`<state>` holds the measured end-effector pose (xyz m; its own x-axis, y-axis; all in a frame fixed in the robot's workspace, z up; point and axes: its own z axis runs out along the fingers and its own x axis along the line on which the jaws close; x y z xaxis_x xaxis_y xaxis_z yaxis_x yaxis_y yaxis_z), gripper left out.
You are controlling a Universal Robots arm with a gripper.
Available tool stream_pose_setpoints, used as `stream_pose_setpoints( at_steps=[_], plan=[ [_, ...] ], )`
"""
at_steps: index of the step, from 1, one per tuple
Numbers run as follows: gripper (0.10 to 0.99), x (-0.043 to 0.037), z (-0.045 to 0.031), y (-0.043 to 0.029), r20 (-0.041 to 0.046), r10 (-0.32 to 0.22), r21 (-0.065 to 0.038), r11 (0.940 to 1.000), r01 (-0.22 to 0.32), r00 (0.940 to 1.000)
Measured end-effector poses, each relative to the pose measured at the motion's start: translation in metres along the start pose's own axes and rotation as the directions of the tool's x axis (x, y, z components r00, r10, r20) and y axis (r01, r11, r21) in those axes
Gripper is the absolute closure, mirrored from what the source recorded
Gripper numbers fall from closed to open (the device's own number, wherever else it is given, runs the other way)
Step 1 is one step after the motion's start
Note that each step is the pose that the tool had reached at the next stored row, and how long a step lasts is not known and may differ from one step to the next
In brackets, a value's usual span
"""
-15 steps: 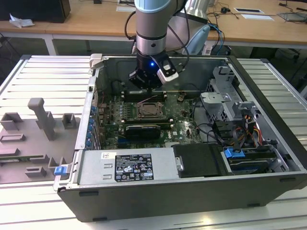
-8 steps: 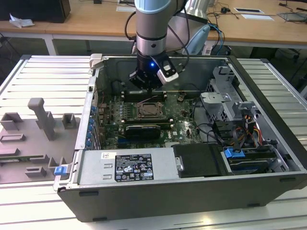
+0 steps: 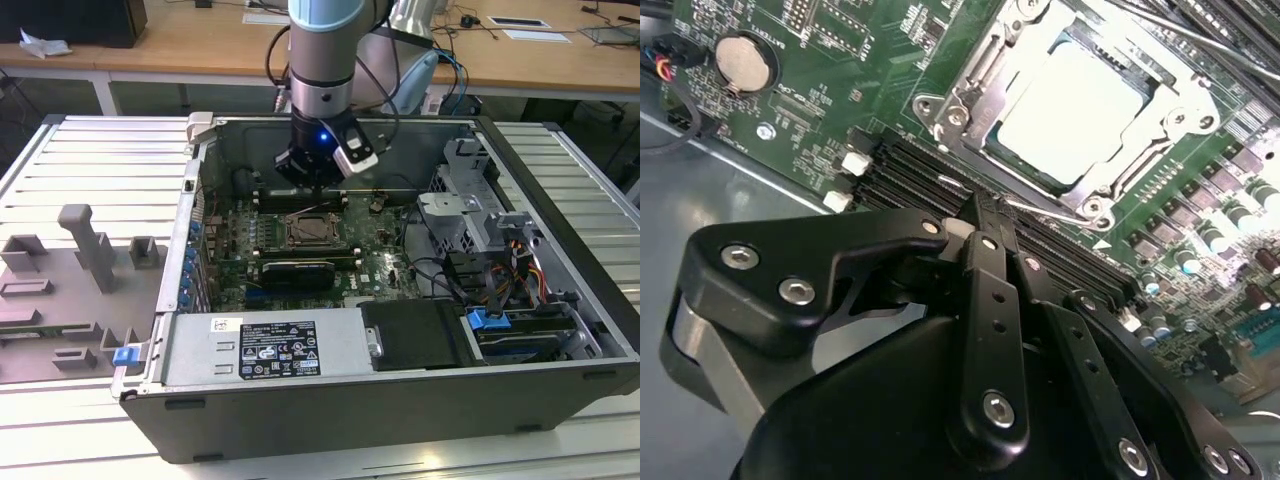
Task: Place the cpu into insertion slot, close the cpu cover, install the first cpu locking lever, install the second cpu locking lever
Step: 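Install the first cpu locking lever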
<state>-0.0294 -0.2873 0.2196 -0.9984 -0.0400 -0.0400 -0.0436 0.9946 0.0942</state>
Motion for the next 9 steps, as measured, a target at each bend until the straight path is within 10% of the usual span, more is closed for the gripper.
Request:
stream_pose_setpoints(
  at_steps=[9],
  plan=[
    [0.980, -0.0041, 0.0099, -0.0011, 0.0000, 0.000, 0.000, 1.0000, 0.000, 1.0000]
  ],
)
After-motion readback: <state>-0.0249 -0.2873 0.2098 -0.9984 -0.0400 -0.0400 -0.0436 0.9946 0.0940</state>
